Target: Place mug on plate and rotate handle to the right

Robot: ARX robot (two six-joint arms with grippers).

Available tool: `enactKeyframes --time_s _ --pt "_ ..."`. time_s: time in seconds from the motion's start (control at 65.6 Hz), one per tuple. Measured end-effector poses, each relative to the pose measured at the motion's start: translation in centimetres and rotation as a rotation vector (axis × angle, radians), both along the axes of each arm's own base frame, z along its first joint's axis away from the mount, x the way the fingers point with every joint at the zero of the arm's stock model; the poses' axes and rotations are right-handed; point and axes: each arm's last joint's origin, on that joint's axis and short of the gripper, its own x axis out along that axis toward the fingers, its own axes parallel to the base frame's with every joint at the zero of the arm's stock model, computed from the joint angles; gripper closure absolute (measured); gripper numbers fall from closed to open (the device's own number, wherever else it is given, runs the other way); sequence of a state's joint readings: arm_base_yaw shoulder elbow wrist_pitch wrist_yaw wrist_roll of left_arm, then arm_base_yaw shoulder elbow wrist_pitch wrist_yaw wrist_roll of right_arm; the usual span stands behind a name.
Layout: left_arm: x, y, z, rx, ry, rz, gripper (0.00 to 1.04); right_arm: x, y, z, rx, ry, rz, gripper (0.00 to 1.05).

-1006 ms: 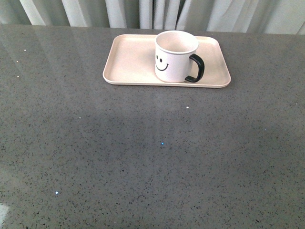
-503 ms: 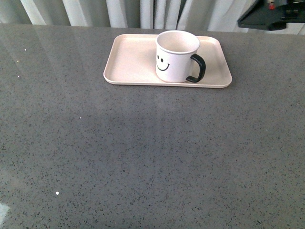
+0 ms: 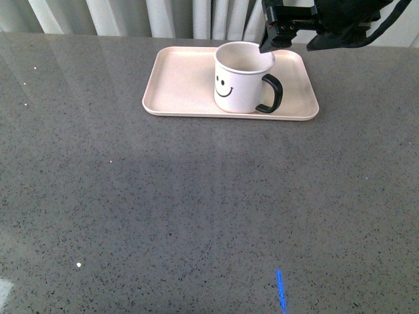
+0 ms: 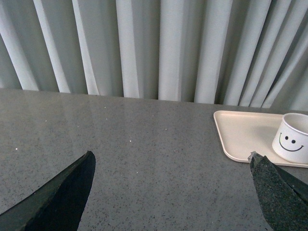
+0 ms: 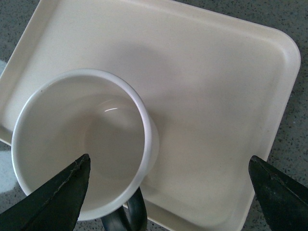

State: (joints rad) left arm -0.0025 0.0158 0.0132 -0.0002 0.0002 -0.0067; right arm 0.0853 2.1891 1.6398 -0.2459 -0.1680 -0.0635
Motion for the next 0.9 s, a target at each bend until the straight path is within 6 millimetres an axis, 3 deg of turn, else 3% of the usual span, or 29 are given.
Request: enactKeyframes --time_s 0.442,0.807,0.899 --pt "0.0 0.0 0.0 0.0 0.0 0.0 0.09 1.4 2.2 -1.7 -0.013 0.062 0.003 0.09" --pt "0.0 0.0 0.0 0.0 0.0 0.0 0.09 1.7 2.4 -2.9 -0.016 0.095 -0.023 0.09" --pt "0.0 0.0 0.0 0.0 0.0 0.0 0.09 1.8 2.4 -3.0 -0.019 0.097 -0.025 0.18"
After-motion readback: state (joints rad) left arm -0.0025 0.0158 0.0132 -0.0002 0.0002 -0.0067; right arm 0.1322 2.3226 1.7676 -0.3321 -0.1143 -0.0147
